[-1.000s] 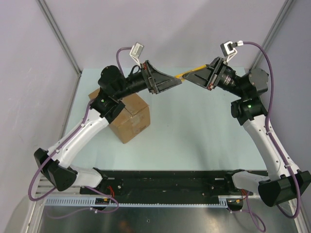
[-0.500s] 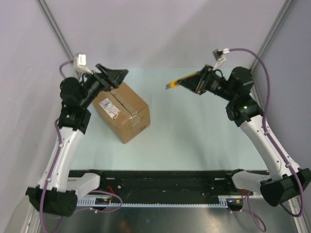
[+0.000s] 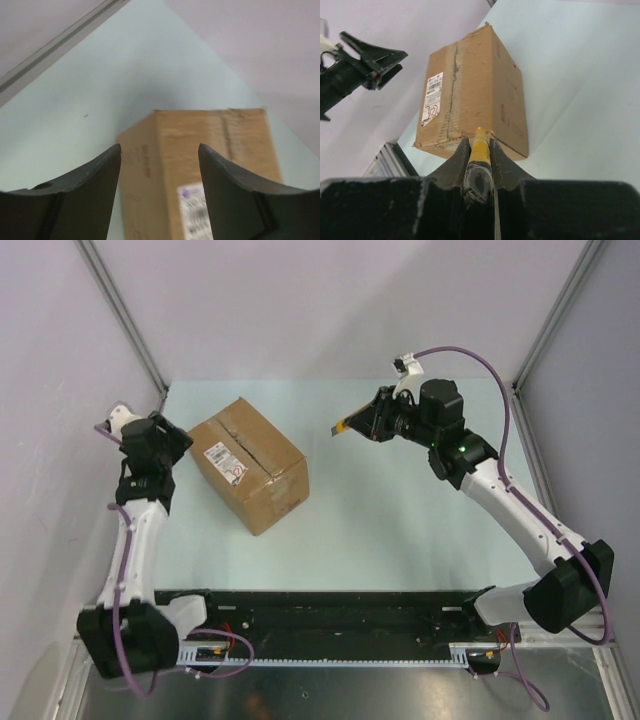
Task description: Unpack the express box
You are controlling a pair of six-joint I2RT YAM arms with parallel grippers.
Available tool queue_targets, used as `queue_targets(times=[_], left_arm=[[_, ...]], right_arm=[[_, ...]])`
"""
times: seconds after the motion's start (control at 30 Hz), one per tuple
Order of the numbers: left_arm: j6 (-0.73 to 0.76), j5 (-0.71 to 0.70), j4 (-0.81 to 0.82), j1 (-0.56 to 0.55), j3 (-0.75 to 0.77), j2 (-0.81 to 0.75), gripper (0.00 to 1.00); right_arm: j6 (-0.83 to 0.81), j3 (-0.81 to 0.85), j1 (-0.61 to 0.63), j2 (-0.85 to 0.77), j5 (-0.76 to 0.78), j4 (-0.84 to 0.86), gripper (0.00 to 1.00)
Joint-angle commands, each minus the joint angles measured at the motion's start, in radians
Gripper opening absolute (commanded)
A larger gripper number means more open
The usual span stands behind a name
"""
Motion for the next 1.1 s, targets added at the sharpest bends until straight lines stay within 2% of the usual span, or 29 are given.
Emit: queue_targets(times=[0.0, 0.27, 0.53, 0.67, 0.87, 0.9, 1.07], left_arm=[[-0.139, 0.117, -0.07, 0.132, 0.048, 0.152, 0.68], [-0.248, 0.124, -0.067, 0.196, 0.151, 0.413, 0.66], [-0.23, 0.179, -0.056, 0.196, 0.282, 0.615, 0.66], [-0.189, 0.461, 0.016, 0.183, 0.335, 0.735, 0.62], [-0.101, 0.636, 0.048, 0.088, 0.378, 0.823, 0.59], [-0.101, 0.696, 0.057, 0.078, 0.378, 0.841, 0.59], [-0.125, 0.776, 0.127, 0.007, 0.34, 0.855, 0.57]], right_arm=[[-0.056, 0.063, -0.004, 0.004, 0.016, 0.042, 0.0], [-0.035, 0.063, -0.072, 0.015, -0.036, 0.05, 0.0], [-0.024, 0.063, -0.112, 0.024, -0.065, 0.048, 0.0], [-0.015, 0.063, -0.124, 0.03, -0.067, 0.054, 0.0], [-0.009, 0.063, -0.122, 0.053, -0.068, 0.062, 0.0], [-0.009, 0.063, -0.116, 0.059, -0.065, 0.06, 0.0], [-0.03, 0.063, -0.093, 0.067, -0.022, 0.059, 0.0]])
